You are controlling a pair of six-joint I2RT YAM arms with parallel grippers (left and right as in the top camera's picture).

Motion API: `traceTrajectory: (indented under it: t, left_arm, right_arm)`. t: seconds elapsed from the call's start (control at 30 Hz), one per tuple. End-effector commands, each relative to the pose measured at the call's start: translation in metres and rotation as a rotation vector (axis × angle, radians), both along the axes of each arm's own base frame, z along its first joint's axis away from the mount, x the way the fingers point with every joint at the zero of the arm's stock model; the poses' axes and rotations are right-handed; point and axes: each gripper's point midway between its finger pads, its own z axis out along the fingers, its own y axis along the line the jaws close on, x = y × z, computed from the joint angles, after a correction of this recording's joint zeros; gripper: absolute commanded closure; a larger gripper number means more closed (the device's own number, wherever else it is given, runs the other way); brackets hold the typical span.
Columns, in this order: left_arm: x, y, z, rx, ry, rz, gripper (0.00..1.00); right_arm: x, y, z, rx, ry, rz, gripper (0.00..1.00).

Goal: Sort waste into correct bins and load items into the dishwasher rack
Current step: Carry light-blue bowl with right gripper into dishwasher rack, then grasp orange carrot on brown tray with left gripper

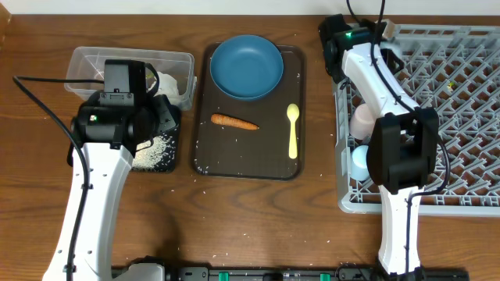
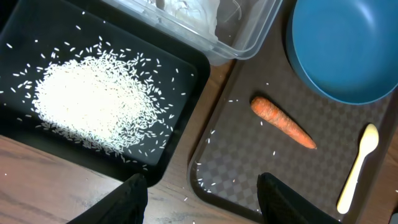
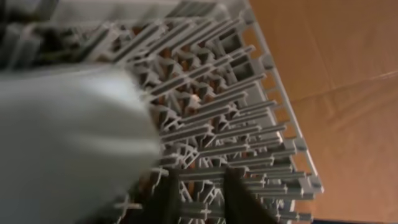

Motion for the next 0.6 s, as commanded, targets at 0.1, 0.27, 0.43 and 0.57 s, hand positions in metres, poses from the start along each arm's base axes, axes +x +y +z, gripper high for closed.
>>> traceTrajectory:
  t: [0.1,0.27,0.43,0.57]
  left_arm:
    - [0.000,0.002,-0.004,0.003,0.010,0.011,0.40]
    - [0.000,0.002,-0.004,0.003,0.010,0.011,0.41]
    - [0.000,0.002,-0.004,0.003,0.010,0.011,0.41]
    - [0.000,0.002,-0.004,0.003,0.010,0.011,0.41]
  right_arm:
    - [-0.001,0.029,-0.003,-0.010,0.104,0.104,0.55]
    - [-0.004,0.050,0.011,0.045,0.081,0.150,0.40]
    - [-0.009,0.072,0.030,0.214,0.079,0.238,0.35]
    - [-0.015,0.095,0.045,0.384,0.088,0.337,0.31]
